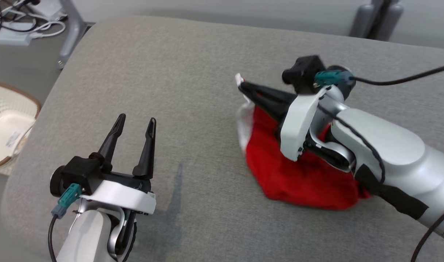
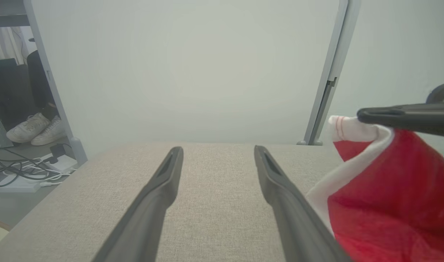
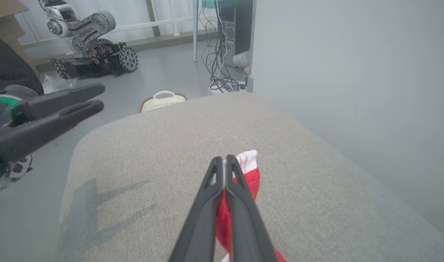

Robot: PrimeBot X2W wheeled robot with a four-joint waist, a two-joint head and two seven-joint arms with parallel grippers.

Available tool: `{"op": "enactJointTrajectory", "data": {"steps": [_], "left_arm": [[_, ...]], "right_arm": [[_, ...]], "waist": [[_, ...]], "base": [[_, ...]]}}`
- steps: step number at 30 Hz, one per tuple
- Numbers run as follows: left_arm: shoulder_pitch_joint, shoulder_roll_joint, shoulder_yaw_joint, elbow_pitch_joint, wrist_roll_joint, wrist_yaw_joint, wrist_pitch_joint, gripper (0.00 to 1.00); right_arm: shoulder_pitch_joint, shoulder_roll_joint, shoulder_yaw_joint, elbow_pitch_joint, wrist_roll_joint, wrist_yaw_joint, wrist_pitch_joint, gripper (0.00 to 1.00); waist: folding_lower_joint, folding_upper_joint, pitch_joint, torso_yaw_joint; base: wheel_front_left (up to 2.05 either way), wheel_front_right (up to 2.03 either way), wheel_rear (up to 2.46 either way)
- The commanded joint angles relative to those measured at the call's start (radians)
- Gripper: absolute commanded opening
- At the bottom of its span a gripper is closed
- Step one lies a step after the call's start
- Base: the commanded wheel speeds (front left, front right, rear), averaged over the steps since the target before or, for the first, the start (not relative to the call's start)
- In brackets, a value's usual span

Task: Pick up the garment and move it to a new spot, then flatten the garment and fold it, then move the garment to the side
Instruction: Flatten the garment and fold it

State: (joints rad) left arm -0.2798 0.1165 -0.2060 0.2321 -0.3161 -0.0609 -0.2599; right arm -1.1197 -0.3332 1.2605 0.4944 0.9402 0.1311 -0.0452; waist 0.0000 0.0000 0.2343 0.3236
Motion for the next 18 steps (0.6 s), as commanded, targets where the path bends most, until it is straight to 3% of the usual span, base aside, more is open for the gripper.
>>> {"op": "enactJointTrajectory", "data": {"steps": [1,6,10,14,18], "left_arm": [[0.011,0.009,0.008,-0.003,0.006,-0.003,-0.004,1.00],[0.032,0.018,0.022,-0.010,0.017,-0.002,-0.004,1.00],[0.047,0.021,0.024,-0.014,0.017,0.000,-0.004,1.00],[0.057,0.023,0.022,-0.022,0.015,0.003,-0.004,1.00],[0.067,0.027,0.025,-0.030,0.008,0.009,-0.004,1.00]], "right_arm": [[-0.006,-0.001,-0.012,-0.010,0.010,-0.001,-0.034,0.00],[0.045,-0.036,-0.086,-0.038,0.004,-0.001,-0.178,0.00],[0.187,-0.084,-0.219,-0.072,-0.005,-0.001,-0.217,0.00],[0.414,-0.119,-0.442,-0.144,-0.044,-0.001,-0.221,0.00],[0.677,-0.096,-0.672,-0.181,-0.132,0.000,-0.220,0.00]], "waist": [[0.0000,0.0000,-0.028,-0.040],[0.0000,0.0000,-0.059,-0.111],[0.0000,0.0000,-0.072,-0.158],[0.0000,0.0000,-0.069,-0.190],[0.0000,0.0000,-0.058,-0.217]], "base": [[0.00,0.00,0.00],[0.00,0.00,0.00],[0.00,0.00,0.00],[0.00,0.00,0.00],[0.00,0.00,0.00]]}}
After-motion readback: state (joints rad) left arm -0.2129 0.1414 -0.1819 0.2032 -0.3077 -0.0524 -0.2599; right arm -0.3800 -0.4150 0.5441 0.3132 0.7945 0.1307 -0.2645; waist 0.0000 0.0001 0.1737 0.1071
